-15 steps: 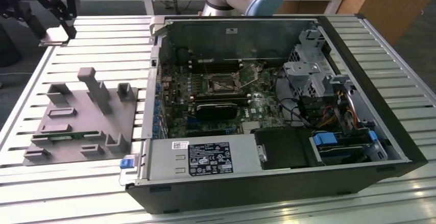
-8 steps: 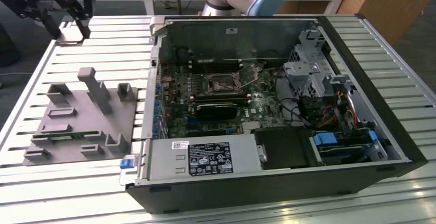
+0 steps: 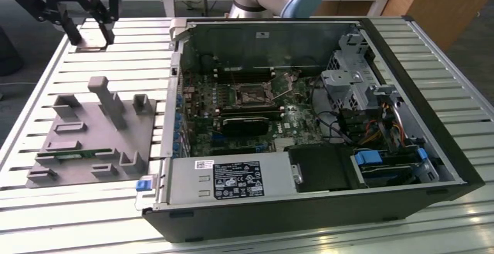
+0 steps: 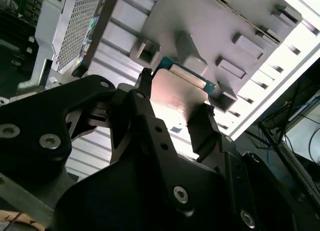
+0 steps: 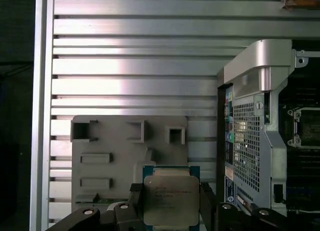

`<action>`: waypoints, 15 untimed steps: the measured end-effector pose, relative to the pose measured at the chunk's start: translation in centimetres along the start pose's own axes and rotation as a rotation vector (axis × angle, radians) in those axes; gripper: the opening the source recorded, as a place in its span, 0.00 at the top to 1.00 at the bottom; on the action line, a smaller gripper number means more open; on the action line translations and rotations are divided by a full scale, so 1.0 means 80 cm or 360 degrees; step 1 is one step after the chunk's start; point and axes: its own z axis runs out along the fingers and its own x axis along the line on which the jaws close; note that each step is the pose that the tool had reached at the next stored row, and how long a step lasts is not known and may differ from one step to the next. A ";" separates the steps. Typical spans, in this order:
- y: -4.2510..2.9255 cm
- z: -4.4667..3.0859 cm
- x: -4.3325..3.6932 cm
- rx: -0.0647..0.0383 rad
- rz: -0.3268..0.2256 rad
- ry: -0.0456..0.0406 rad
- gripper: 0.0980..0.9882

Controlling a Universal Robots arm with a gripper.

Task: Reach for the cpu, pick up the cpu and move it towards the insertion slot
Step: 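Pick up the cpu and move it towards the insertion slot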

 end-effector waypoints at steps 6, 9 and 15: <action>0.0002 0.0020 -0.022 0.0000 0.0002 -0.0001 0.50; 0.0003 0.0028 -0.035 0.0000 0.0002 -0.0001 0.50; 0.0006 0.0034 -0.066 0.0000 0.0002 -0.0002 0.50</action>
